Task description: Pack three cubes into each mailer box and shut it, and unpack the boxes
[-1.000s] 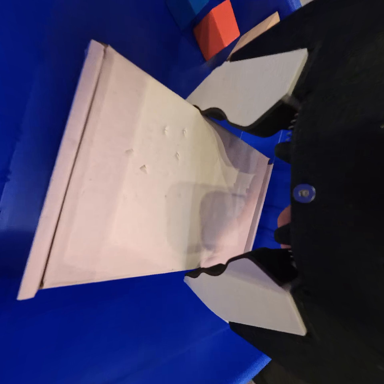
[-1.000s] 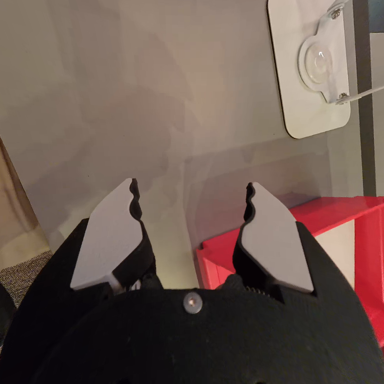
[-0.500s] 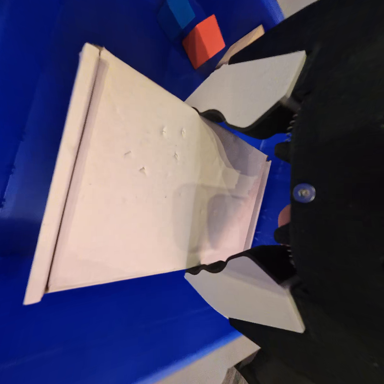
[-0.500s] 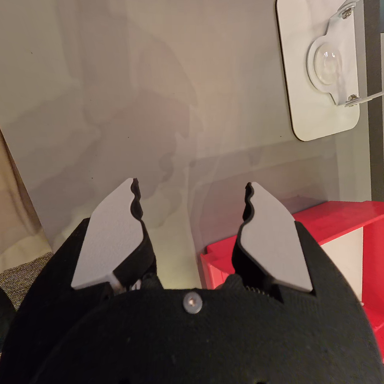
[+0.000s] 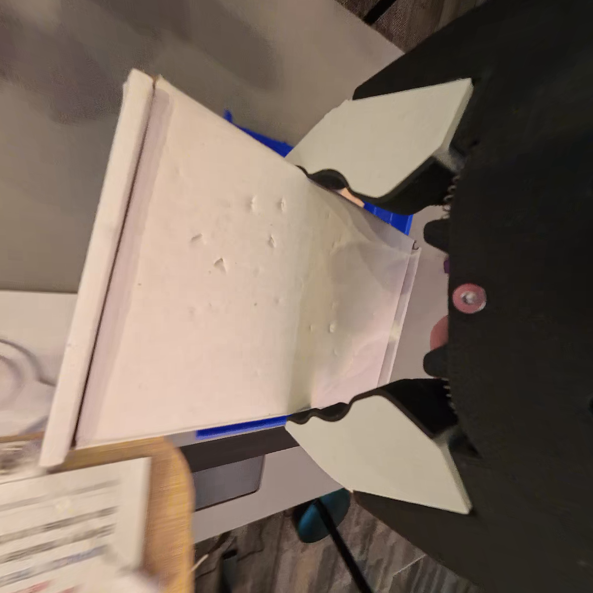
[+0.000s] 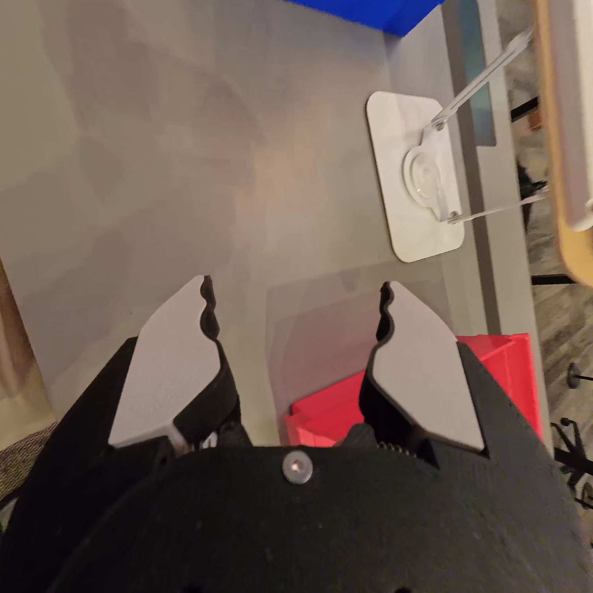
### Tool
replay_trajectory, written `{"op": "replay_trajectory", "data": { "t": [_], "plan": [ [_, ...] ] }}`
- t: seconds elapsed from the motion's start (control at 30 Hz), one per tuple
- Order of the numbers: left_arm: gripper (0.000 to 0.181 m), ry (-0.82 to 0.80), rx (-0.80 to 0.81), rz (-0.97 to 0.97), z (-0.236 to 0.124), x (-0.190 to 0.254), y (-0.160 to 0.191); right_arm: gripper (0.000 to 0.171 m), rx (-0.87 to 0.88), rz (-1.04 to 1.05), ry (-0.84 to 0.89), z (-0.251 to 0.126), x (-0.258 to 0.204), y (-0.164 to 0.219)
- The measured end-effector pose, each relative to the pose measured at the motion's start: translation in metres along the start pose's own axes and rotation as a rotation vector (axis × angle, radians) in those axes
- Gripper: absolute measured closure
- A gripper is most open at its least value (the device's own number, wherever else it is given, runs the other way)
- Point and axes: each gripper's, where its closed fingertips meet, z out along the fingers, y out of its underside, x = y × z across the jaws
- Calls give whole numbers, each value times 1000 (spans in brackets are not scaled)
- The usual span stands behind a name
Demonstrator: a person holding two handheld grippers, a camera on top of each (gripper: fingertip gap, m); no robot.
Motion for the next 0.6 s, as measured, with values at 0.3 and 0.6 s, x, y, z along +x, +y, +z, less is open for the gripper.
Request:
{"op": "replay_trajectory", "data": {
  "t": [0.3,0.6],
  "plan": [
    [50,173,81,175,17,69,-135,72,77,-70,214,-19,13,-31],
    [50,512,59,176,88,152,-191,68,3,-306,245,37,-12,-37]
  ]
}}
